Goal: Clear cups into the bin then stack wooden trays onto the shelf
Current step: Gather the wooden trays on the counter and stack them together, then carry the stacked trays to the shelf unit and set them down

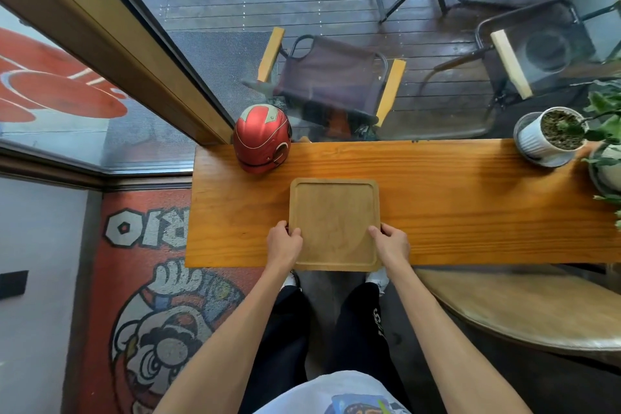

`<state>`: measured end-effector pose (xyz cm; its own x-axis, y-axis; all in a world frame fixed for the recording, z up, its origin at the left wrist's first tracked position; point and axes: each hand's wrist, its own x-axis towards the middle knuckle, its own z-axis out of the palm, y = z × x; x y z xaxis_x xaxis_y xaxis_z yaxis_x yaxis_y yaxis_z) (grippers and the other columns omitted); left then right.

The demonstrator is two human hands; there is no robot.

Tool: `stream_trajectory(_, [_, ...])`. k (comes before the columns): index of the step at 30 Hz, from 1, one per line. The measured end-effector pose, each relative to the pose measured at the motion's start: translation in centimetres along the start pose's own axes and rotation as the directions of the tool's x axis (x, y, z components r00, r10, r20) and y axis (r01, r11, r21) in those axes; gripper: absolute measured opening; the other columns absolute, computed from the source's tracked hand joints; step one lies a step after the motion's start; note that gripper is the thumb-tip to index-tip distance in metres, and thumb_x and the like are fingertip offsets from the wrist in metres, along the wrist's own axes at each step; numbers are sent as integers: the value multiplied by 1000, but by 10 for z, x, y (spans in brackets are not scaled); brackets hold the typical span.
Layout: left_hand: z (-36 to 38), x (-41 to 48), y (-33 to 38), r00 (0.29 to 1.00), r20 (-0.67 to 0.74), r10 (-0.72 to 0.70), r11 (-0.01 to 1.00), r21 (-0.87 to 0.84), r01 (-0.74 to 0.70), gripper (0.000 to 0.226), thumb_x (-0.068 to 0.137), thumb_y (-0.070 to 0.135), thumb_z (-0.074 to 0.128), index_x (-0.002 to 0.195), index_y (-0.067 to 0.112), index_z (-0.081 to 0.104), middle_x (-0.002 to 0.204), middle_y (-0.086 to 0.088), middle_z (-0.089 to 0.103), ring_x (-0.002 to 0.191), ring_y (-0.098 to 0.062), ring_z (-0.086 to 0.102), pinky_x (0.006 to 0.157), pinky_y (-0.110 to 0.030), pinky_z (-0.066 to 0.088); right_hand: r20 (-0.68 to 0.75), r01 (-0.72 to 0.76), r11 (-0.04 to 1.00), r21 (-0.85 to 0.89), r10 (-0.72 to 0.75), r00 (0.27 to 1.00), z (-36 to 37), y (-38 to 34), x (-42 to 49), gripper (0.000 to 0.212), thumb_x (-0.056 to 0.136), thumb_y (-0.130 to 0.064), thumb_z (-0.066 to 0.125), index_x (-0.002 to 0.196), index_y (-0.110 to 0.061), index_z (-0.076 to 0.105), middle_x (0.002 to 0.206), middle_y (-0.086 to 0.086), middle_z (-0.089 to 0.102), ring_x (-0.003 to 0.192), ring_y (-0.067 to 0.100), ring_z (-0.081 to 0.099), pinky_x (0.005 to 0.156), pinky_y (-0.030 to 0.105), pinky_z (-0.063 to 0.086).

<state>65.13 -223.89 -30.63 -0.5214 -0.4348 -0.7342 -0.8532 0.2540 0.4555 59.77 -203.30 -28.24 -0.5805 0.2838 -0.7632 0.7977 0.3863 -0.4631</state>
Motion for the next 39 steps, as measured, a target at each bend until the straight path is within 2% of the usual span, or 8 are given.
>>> stream_trajectory(5, [1,2,17,985,80,-154,988,-21,156,74,92,48,55,148,6,30,157,-17,23,144,-37,25,116,-52,28,76,-109,987,120,100,992,7,-3,4,60,89,-41,64,138,-11,46,131,7,57,116,28,54,90,38,48])
stream_trajectory(8, [-14,11,14,964,154,-215,968,-97,231,90,90,61,51,152,3,21,158,-16,25,143,-36,30,115,-53,31,209,-196,962,191,156,965,0,0,17,73,86,-40,69,141,-5,38,133,10,54,117,30,54,91,40,48])
stream_trajectory(13, [-26,12,12,946,257,-200,929,-258,266,78,96,42,57,150,-1,21,150,-14,39,132,-32,45,103,-44,44,380,-201,970,138,136,915,-10,-4,22,68,89,-46,62,139,-5,42,133,10,57,116,28,57,101,49,47])
stream_trajectory(22, [-72,-50,36,957,287,-53,870,-457,185,44,96,33,62,122,10,36,126,-10,54,104,-23,59,90,-46,53,377,-61,958,281,-52,925,-29,-31,-48,53,96,-39,54,136,-5,44,126,9,62,111,25,62,96,46,51])
stream_trajectory(26, [-100,-69,76,946,303,112,889,-457,41,48,96,36,60,127,9,35,123,-10,55,111,-27,58,98,-51,50,251,111,929,353,-208,945,-53,-58,-88,60,95,-45,52,137,-3,42,130,11,60,114,25,60,100,46,49])
stream_trajectory(29, [-108,-90,123,914,320,247,900,-426,-94,56,93,38,63,130,6,37,126,-14,58,107,-26,61,92,-47,54,120,220,891,396,-288,950,-86,-71,-129,79,90,-58,50,144,-4,31,141,10,50,126,28,51,108,43,41])
stream_trajectory(33, [-96,-145,184,810,390,438,864,-430,-261,58,92,46,62,130,11,34,125,-12,57,111,-29,61,96,-51,53,-112,352,797,491,-343,933,-144,-75,-175,68,98,-48,42,150,-7,25,137,1,47,131,24,44,98,28,37])
stream_trajectory(39, [-32,-259,252,651,432,624,779,-405,-479,33,93,45,61,103,19,42,109,-8,55,96,-23,59,97,-55,50,-339,494,663,563,-360,869,-261,-41,-236,86,83,-63,56,149,-16,27,140,0,43,132,22,40,100,30,33])
